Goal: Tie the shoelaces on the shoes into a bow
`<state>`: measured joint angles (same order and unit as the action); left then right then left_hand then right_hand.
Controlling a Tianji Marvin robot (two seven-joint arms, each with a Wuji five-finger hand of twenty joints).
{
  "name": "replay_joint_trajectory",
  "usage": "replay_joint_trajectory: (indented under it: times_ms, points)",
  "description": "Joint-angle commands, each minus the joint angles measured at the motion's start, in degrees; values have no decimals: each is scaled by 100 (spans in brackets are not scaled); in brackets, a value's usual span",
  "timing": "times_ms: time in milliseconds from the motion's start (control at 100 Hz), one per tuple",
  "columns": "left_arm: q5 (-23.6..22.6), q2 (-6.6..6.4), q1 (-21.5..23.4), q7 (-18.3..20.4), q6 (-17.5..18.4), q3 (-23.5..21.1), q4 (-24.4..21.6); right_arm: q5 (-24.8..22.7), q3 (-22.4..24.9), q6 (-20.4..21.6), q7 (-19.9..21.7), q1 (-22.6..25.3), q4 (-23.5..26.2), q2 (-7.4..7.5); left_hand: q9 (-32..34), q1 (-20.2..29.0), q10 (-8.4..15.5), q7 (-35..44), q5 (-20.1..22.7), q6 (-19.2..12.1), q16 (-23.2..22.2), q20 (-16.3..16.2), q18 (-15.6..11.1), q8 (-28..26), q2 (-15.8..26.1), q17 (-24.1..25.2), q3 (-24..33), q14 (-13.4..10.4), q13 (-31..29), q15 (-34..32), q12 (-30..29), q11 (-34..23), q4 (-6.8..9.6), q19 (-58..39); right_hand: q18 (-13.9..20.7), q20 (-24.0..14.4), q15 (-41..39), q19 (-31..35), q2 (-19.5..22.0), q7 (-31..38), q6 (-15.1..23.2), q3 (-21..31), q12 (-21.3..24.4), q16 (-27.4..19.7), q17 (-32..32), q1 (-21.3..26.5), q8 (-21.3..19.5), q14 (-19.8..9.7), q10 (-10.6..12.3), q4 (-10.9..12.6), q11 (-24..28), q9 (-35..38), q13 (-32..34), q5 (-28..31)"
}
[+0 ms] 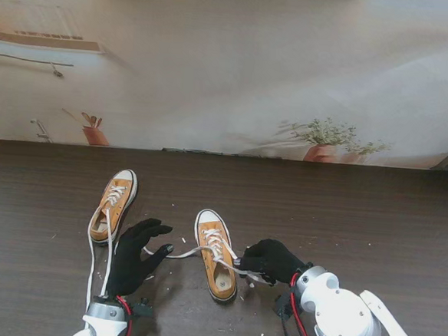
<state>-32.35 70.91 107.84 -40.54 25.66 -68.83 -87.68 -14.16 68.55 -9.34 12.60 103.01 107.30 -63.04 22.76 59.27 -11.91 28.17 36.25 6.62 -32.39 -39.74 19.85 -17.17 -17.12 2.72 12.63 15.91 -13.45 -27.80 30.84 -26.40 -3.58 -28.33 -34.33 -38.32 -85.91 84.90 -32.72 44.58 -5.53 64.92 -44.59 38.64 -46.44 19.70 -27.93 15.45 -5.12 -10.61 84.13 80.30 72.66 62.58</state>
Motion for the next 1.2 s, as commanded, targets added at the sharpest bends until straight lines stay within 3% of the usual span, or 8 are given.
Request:
replay_joint_trajectory:
  times_ms: [0, 340, 480, 540, 600, 870, 1050, 1190]
  points:
    - [-13, -13, 9, 114, -1, -3, -35, 2, 23, 83, 77, -22, 37, 102, 43, 167, -22, -25, 81, -196, 112, 71, -106, -43, 176, -31, -204, 31, -126, -69, -74, -23, 122, 134, 35, -172, 8, 329, -73, -209, 277, -423, -128, -34, -46, -309, -235, -210, 375, 118, 96, 287, 198, 122]
    - [38, -24, 42, 211, 20, -30, -77, -694, 33, 482, 740, -150, 27, 315, 53, 291, -15, -56, 89, -195, 115, -54, -10, -32, 264, -456, -390, 32, -133, -43, -74, -4, 156, 1100, 758, -819, 396, 934, -1859, -665, 770, -2, -861, -460, -190, -550, -142, -952, 1211, -150, -530, -405, 244, -1139]
    - [47, -27, 44, 235, 22, -22, -81, -932, 26, 591, 856, -187, 0, 357, 58, 326, -17, -51, 97, -197, 109, -409, 0, -36, 277, -493, -440, 34, -143, -47, -72, -5, 170, 1278, 950, -883, 494, 972, -2661, -581, 854, 424, -1054, -540, -240, 35, -104, -1172, 1386, -159, -436, -850, 258, -1462]
    - [46, -28, 42, 237, 29, -19, -77, -1006, 11, 616, 821, -189, -17, 354, 61, 328, -13, -50, 99, -197, 110, -425, 2, -36, 281, -499, -444, 35, -145, -46, -71, -7, 170, 1290, 951, -903, 454, 976, -2521, -340, 916, 470, -1063, -517, -321, 568, -162, -1208, 1381, -67, -389, -814, 257, -1335]
    - [47, -26, 39, 234, 35, -17, -73, -1104, -19, 644, 668, -181, -51, 327, 65, 325, -23, -46, 104, -192, 110, -444, 3, -37, 279, -505, -453, 37, -151, -47, -70, -9, 169, 1303, 835, -1012, 371, 943, -2321, 1175, 1311, 165, -1129, -428, -391, 1121, 1052, -1148, 1299, -941, -352, -701, 255, -1196]
    - [53, -23, 47, 227, 41, -21, -81, -1572, -94, 840, -149, -69, -132, 197, 82, 345, -28, -39, 125, -192, 110, -508, 3, -33, 285, -528, -473, 39, -157, -51, -69, -14, 173, 1356, 768, -1107, 1546, 438, -1116, 1803, 1658, 159, -1374, -1004, 429, 868, 709, -652, 1063, -767, -645, -1373, 149, -336]
    - [64, -22, 52, 236, 55, -20, -90, -1465, -89, 965, -346, 18, -110, 153, 91, 348, -23, -35, 133, -191, 112, -534, 6, -33, 288, -531, -486, 40, -158, -50, -69, -16, 175, 1379, 1240, -136, 4267, -1639, -599, 1622, 2038, 115, 255, -1468, 2749, 699, -48, -523, 320, -710, -2778, -3707, -2313, -604]
    - [69, -24, 52, 247, 66, -18, -87, -1042, -87, 1158, -548, 34, -205, 85, 90, 346, -29, -39, 129, -198, 114, -553, 0, -29, 292, -533, -499, 41, -156, -47, -69, -13, 177, 1395, 1504, 984, 6085, -3127, -614, 1710, 1780, 161, 2163, -2145, 3580, 838, -199, -287, -14, -699, -4264, -3773, -3045, -651]
